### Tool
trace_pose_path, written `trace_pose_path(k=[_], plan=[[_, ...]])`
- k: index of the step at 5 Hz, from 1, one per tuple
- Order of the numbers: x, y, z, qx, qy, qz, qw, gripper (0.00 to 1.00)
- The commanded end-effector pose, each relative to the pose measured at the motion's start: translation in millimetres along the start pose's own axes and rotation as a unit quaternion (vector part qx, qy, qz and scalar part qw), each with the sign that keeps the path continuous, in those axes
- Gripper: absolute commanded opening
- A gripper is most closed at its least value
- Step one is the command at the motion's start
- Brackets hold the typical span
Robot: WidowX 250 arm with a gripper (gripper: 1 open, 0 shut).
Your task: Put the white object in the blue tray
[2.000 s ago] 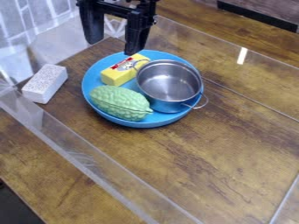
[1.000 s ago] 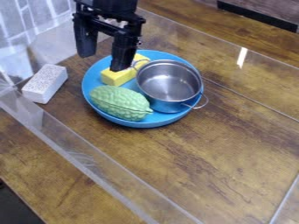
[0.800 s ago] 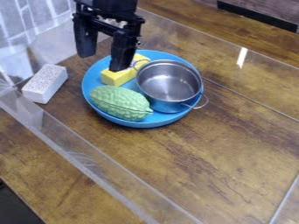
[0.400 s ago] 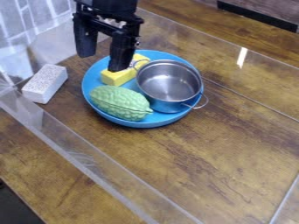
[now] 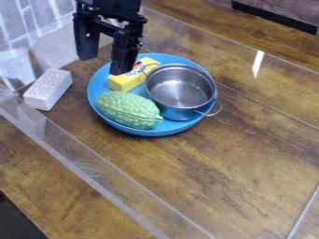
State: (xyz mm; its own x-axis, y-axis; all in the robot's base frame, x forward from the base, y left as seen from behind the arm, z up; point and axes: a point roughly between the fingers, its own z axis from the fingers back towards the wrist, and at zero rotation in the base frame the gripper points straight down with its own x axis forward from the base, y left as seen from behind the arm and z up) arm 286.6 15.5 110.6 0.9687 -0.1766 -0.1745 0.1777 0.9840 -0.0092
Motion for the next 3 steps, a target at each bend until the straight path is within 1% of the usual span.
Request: trace_pose_path(k=[1,3], plan=[[4.0,4.9,14.8,0.003,-0.028,0.002,0.9996,1.0],[7.2,4.5,15.2,-0.001,-0.031,-0.008,0.9995,1.0]])
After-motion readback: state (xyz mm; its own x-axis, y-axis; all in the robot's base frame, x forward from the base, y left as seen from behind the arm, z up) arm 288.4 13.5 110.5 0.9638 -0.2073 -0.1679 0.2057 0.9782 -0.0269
